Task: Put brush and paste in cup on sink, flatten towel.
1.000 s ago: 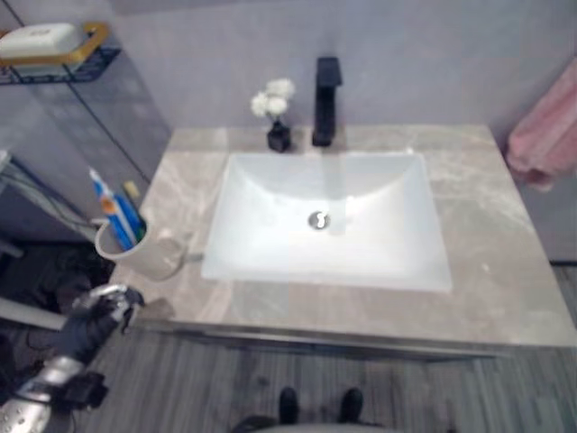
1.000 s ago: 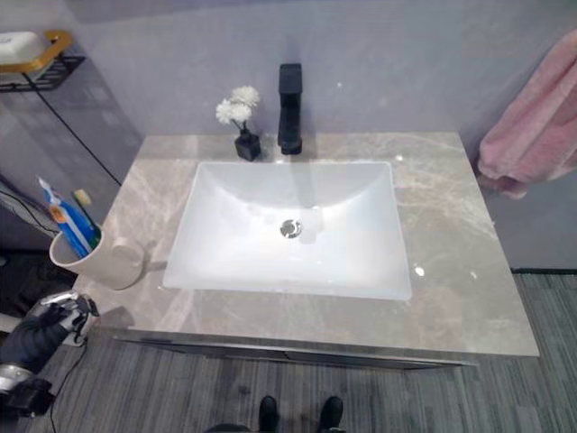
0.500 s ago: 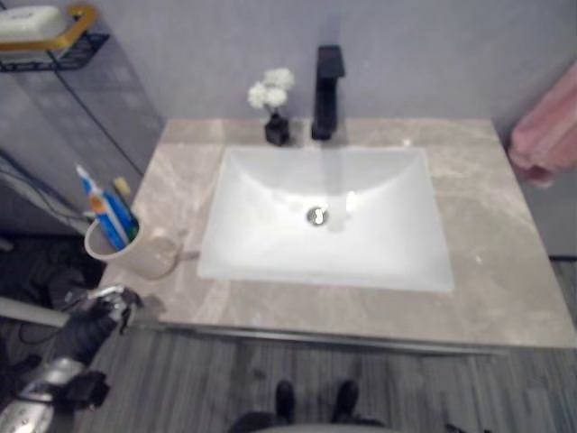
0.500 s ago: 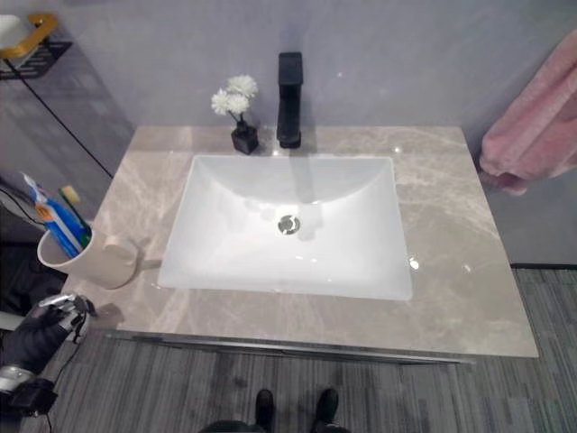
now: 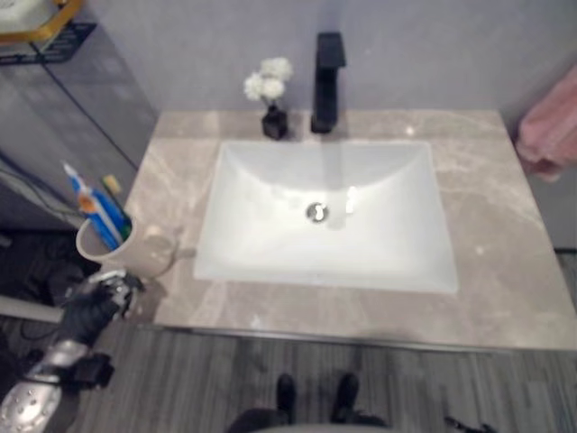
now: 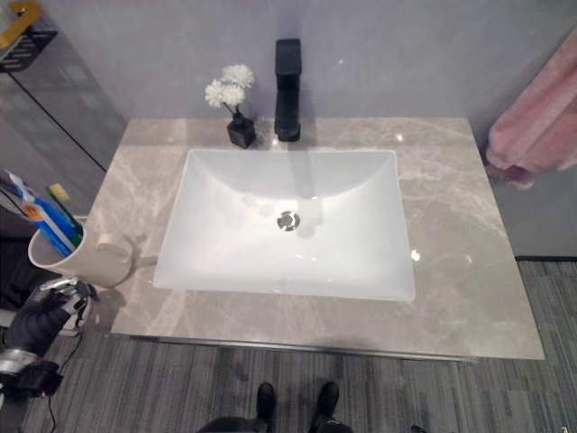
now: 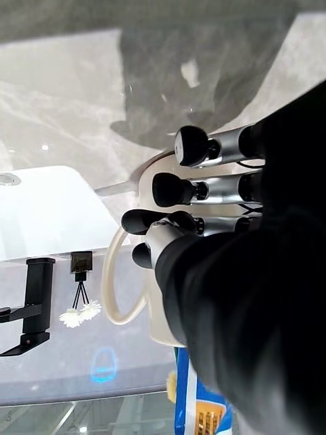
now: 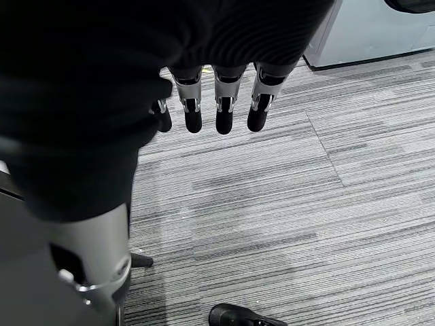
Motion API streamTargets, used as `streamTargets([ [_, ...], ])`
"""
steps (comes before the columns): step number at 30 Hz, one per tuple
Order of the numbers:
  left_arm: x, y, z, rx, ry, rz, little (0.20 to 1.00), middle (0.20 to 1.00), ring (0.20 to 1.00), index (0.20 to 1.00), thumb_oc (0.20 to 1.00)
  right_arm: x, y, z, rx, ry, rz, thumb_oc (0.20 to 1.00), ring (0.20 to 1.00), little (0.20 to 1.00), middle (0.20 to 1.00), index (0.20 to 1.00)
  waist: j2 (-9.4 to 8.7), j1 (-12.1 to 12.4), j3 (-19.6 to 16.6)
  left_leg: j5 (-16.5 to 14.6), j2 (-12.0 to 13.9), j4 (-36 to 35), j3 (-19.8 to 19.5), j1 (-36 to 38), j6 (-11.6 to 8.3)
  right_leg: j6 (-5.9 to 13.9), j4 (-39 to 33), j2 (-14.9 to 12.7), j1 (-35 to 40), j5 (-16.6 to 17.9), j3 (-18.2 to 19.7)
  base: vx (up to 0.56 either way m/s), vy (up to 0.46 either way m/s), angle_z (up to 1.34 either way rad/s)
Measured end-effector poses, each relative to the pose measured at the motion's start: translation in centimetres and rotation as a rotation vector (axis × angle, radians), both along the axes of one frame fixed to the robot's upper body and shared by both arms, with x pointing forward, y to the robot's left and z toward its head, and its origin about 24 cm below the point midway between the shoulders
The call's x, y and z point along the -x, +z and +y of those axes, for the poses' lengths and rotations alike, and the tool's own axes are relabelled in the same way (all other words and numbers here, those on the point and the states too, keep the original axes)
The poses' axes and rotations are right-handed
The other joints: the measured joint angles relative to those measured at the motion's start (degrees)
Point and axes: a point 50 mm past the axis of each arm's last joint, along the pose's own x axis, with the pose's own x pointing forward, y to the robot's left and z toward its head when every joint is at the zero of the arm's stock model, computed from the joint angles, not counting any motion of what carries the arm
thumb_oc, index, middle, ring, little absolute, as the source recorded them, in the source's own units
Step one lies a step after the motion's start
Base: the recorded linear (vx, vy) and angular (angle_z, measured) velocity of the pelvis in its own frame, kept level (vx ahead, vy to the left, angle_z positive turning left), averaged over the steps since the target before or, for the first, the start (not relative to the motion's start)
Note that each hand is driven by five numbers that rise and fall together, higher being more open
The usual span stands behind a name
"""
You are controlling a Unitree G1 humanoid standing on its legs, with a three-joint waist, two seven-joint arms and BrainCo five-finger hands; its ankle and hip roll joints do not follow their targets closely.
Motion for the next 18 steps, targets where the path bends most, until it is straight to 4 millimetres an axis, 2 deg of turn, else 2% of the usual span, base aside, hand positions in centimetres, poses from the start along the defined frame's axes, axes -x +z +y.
streamTargets([
  [11,-0.6,0.2,0.2,-0.006,0.024,-0.023,0.2,0.2,0.2,0.2,0.2,-0.4,0.0,0.1,0.004,-0.006,-0.009,1.0,1.0,1.0,1.0,1.0,0.01,0.0,0.3,0.0,0.0,0.0,0.0,-2.2,0.0,-0.02,0.0,0.0,-2.2,0.1,0.1,0.06,0.004,0.0],
  [18,-1.1,0.8,0.3,-0.037,0.043,-0.046,0.2,0.2,0.2,0.2,0.2,-0.9,0.1,0.1,0.007,0.0,-0.022,1.0,1.0,1.0,1.0,1.0,-0.86,0.0,1.9,0.0,0.0,0.0,0.1,-3.6,0.01,-0.02,0.0,0.1,-3.7,0.1,0.1,0.06,0.007,0.0],
])
